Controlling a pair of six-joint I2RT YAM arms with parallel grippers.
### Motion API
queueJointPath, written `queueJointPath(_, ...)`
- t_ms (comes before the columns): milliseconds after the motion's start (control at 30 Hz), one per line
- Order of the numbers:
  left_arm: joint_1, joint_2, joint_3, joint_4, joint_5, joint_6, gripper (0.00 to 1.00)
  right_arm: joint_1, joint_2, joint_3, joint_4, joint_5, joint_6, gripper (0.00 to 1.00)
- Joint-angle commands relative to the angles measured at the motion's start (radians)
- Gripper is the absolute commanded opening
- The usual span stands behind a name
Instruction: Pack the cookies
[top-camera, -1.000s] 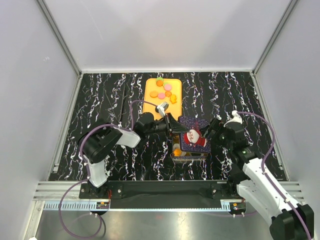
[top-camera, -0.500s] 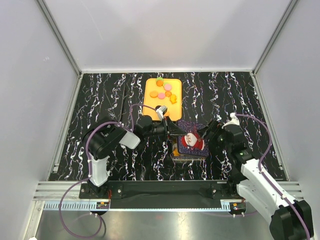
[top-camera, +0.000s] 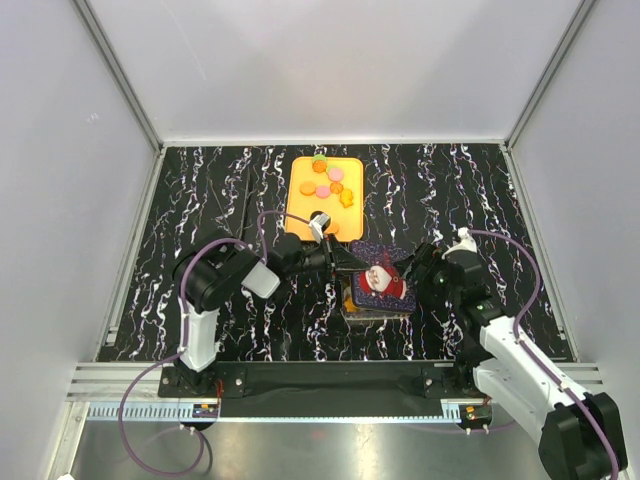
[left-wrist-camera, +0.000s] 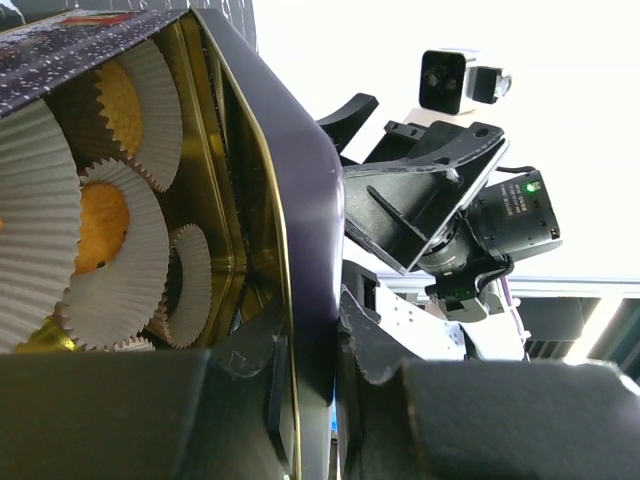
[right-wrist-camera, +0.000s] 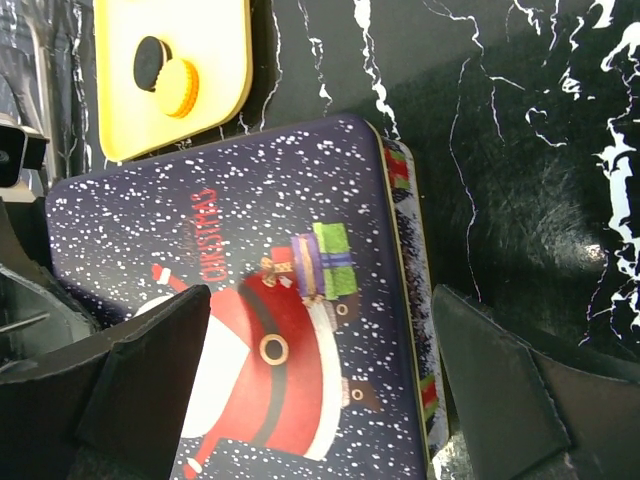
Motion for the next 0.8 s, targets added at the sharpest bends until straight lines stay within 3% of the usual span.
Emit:
queueJointPath(0, 0.021, 0.024, -0.015, 0.111, 0.006, -0.003, 0.1, 0.003, 0.017, 0.006, 0.05, -0.014, -0.011, 1.0)
queueJointPath(767, 0.064, 0.062, -0.059, 0.171, 0.028, -0.007, 0.27, 0.003, 0.181, 0.001, 0.184, -0.074, 0.001, 0.97)
